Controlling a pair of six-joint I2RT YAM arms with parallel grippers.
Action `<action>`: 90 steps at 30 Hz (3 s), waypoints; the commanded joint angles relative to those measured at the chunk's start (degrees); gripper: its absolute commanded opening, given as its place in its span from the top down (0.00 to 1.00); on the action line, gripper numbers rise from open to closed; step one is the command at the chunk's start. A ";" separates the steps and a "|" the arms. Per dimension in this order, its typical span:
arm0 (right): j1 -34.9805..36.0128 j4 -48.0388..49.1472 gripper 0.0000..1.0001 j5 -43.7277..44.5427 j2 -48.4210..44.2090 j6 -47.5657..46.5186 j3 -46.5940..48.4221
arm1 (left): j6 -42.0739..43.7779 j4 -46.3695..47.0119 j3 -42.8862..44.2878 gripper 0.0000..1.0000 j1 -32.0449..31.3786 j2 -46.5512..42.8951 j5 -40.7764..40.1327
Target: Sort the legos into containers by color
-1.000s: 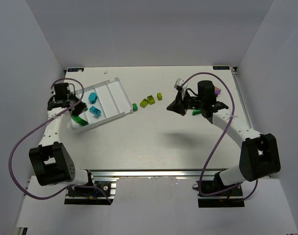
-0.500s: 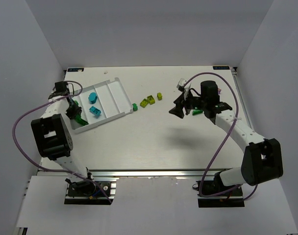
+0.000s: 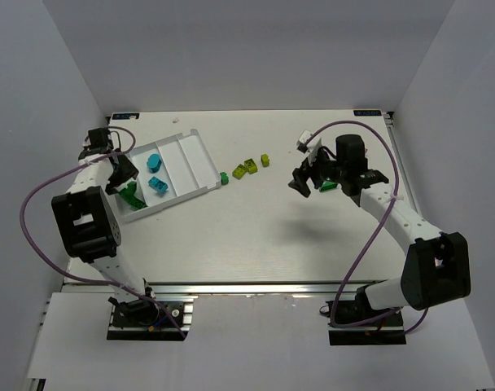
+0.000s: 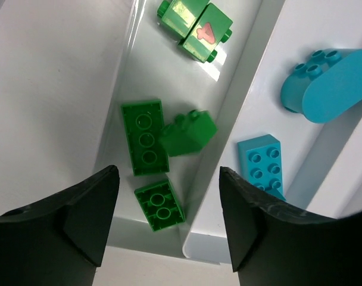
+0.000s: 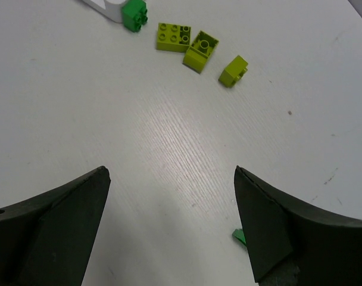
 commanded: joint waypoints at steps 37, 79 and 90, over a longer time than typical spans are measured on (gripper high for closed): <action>-14.74 -26.41 0.28 -2.76 16.29 1.71 24.84 | -16.51 32.13 -35.37 0.22 -26.09 -42.42 25.39; -18.17 -33.27 0.37 17.10 39.59 12.62 38.56 | -19.41 35.13 -37.49 0.20 -31.81 -39.17 21.53; -15.80 -33.00 0.38 13.85 38.27 12.17 34.68 | -19.41 35.48 -36.69 0.20 -33.65 -36.97 20.82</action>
